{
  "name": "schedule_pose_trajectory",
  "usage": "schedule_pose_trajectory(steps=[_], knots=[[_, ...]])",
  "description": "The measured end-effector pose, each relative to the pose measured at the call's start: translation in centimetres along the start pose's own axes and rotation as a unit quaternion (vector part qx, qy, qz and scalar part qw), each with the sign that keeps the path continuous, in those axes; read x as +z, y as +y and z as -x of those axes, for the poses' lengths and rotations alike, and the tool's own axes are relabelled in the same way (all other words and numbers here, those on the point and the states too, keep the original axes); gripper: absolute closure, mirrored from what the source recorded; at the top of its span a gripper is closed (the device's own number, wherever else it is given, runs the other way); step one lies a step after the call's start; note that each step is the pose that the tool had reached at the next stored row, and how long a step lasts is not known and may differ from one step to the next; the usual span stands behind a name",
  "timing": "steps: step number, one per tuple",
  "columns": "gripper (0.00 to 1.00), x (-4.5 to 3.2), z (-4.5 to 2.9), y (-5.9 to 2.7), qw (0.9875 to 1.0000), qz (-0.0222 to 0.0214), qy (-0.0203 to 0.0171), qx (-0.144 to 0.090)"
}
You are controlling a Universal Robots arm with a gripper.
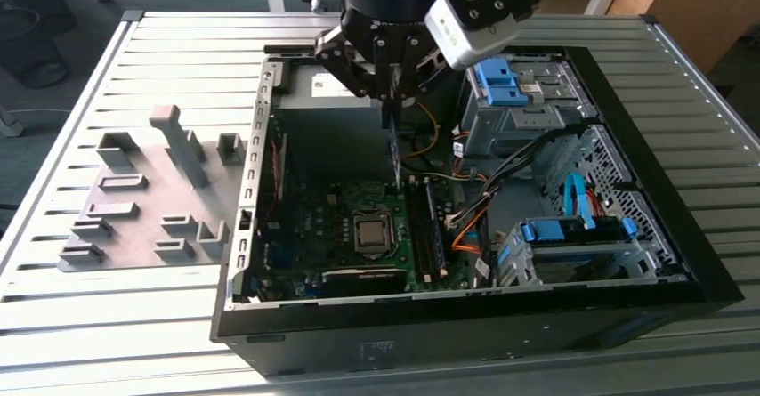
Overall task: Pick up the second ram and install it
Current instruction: 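Insert the second ram into the second slot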
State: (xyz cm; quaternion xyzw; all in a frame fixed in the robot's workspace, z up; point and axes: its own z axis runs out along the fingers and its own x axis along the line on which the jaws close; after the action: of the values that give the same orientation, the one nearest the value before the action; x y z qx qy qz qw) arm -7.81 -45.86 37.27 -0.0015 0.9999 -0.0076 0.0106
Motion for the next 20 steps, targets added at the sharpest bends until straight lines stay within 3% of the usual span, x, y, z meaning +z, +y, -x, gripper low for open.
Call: schedule_pose_trajectory(steps=[9,20], knots=[[0.86,1.65,0.76,-0.17,1.0000,0.0001,0.0000,0.000],[0.86,3.67,1.07,-0.17,1.0000,0.0000,0.0006,0.000]])
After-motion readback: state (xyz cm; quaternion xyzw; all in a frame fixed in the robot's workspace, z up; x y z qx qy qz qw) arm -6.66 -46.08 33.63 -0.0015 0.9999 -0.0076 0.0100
